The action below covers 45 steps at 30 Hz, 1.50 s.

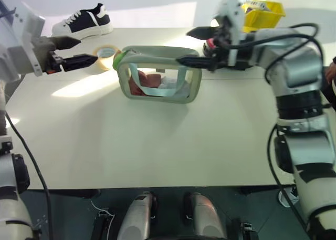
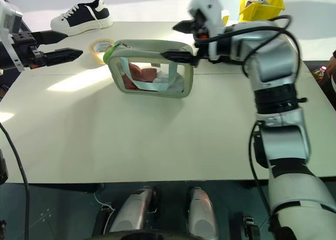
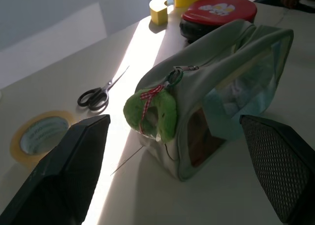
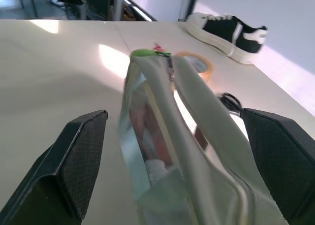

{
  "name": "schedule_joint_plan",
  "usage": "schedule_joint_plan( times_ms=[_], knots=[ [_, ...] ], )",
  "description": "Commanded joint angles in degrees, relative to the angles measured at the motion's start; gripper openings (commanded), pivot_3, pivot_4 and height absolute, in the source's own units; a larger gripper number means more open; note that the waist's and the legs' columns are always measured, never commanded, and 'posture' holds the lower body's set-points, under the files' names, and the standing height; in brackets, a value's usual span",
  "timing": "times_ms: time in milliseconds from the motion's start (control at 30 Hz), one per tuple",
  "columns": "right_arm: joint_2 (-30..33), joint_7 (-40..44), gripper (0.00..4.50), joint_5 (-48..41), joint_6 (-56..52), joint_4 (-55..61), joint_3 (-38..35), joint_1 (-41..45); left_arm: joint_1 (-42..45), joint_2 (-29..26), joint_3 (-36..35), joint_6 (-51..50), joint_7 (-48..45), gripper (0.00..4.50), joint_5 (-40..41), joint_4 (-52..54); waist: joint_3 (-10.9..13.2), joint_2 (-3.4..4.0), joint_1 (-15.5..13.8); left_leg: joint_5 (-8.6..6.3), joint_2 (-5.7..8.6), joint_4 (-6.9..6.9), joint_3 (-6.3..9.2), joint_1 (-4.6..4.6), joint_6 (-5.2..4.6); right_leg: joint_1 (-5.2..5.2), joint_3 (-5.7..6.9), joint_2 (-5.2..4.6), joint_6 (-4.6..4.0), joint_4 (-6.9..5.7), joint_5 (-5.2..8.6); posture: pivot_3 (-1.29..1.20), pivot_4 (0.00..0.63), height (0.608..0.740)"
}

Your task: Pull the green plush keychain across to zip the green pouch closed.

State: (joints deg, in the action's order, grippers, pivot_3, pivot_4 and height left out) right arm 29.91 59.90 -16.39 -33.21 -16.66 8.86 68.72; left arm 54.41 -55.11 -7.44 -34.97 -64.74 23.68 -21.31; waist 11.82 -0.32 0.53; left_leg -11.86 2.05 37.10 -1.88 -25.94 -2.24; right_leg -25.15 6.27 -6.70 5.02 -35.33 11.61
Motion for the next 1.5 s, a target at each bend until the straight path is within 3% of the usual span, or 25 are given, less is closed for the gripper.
schedule_joint_plan(
  times_ms=[33,233,333,533,900,1000,1133,1233,1500],
  knots=[
    [-3.3,-0.9,4.48,3.1,2.5,-3.8,2.5,3.1,1.3,0.5,0.1,1.1,0.2,4.48,-0.6,0.6,0.0,0.0,0.2,0.0,0.0,0.0,0.0,0.02,0.0,0.01,0.0,0.01,0.0,-0.02,0.0,0.0,0.15,0.74],
    [-5.9,-1.0,4.48,10.4,11.2,-12.3,7.2,4.2,-1.0,1.3,0.1,0.3,0.1,4.48,-0.3,3.8,0.0,-0.02,0.2,0.01,0.05,0.03,-0.01,0.02,-0.02,0.05,-0.04,0.02,0.01,-0.02,-0.01,0.0,0.15,0.74],
    [-6.1,-0.2,3.23,12.0,13.8,-13.8,7.6,4.2,-1.9,1.5,-0.3,-0.2,0.8,4.5,0.1,4.7,0.0,-0.01,0.3,0.01,0.05,0.02,-0.01,0.03,-0.01,0.04,-0.05,0.02,0.01,-0.04,-0.01,0.0,0.15,0.74],
    [-6.7,0.3,0.02,14.5,17.7,-15.0,7.7,3.9,-1.9,2.7,-0.9,0.3,3.0,4.5,-0.2,4.0,0.0,-0.02,0.4,0.03,0.04,0.02,-0.02,0.2,0.04,0.08,-0.1,0.05,0.01,-0.22,-0.01,0.0,0.15,0.74],
    [-7.0,-0.1,0.02,15.7,16.5,-11.0,6.8,2.2,-0.4,12.5,1.9,10.0,9.2,4.5,-5.7,-8.0,0.0,-0.03,0.3,0.05,0.06,0.06,-0.04,0.47,0.05,0.23,-0.17,0.03,0.01,-0.49,0.0,0.0,0.15,0.74],
    [-6.9,-0.4,0.0,15.8,15.4,-10.0,6.6,1.2,2.0,13.6,1.0,10.9,9.4,3.66,-5.9,-11.5,0.0,-0.04,0.3,0.05,0.06,0.06,-0.05,0.47,0.05,0.23,-0.18,0.03,0.0,-0.65,0.0,0.0,0.15,0.74],
    [-6.6,-0.7,0.0,15.7,14.4,-8.3,6.5,0.0,5.7,14.3,-0.5,10.6,9.7,1.76,-5.0,-16.0,0.0,-0.05,0.3,0.05,0.07,0.09,-0.07,0.51,0.05,0.23,-0.19,0.01,0.01,-0.65,0.0,0.0,0.15,0.74],
    [-6.5,-0.8,0.0,15.7,13.7,-7.1,6.5,-0.8,6.7,14.4,-0.5,10.2,8.4,0.1,-4.7,-16.9,0.0,-0.05,0.3,0.04,0.07,0.11,-0.07,0.52,0.05,0.23,-0.19,0.0,0.01,-0.65,0.0,0.0,0.15,0.74],
    [-6.3,-0.9,0.0,15.7,12.4,-5.0,6.4,-1.5,6.5,15.4,0.1,11.4,7.8,0.04,-5.8,-18.1,0.0,-0.05,0.2,0.04,0.08,0.15,-0.07,0.52,0.05,0.23,-0.2,-0.01,0.0,-0.66,0.0,0.0,0.15,0.74]
  ],
)
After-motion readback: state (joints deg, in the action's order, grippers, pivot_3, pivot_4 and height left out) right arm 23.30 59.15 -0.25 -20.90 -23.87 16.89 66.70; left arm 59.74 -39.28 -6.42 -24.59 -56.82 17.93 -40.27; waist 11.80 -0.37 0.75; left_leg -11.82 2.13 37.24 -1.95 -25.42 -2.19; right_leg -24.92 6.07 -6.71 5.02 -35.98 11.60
